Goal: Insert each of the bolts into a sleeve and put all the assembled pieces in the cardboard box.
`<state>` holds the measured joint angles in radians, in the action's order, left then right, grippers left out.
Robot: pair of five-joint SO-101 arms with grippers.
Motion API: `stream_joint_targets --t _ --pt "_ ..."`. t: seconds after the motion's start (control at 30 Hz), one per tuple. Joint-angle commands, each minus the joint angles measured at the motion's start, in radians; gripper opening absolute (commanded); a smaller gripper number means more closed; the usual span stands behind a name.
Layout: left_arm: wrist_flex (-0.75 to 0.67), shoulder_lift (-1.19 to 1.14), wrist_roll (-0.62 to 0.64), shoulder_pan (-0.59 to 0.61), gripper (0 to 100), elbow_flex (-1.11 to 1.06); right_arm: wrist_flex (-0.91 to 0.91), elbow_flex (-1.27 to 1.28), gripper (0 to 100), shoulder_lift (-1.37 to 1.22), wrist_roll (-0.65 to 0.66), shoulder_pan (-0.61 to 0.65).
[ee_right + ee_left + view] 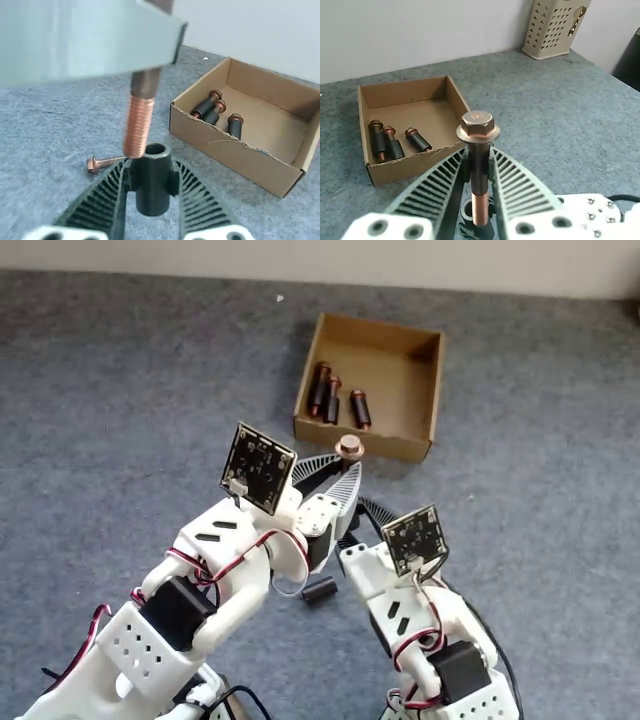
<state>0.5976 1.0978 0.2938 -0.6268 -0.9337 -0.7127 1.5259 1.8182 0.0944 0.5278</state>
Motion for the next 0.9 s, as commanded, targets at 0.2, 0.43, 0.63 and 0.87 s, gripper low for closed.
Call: stream_joint_targets --t 0.2,0.43,0.63,0.87 --pt "-0.129 0.021 0.009 0.025 1 -0.067 -0.031 -0.111 0.5 0.021 0.014 0.064" --pt "-0.061 0.022 0.011 0.013 1 -0.073 -0.025 -0.119 0.5 0.021 0.014 -0.01" --pt "-0.034 0.022 0.009 -0.013 1 -0.073 -0.015 -0.151 0.5 0.021 0.012 -0.025" --pt "0.002 0.021 -0.074 -0.021 12 -0.09 -0.013 -0.156 0.5 0.021 0.012 -0.081"
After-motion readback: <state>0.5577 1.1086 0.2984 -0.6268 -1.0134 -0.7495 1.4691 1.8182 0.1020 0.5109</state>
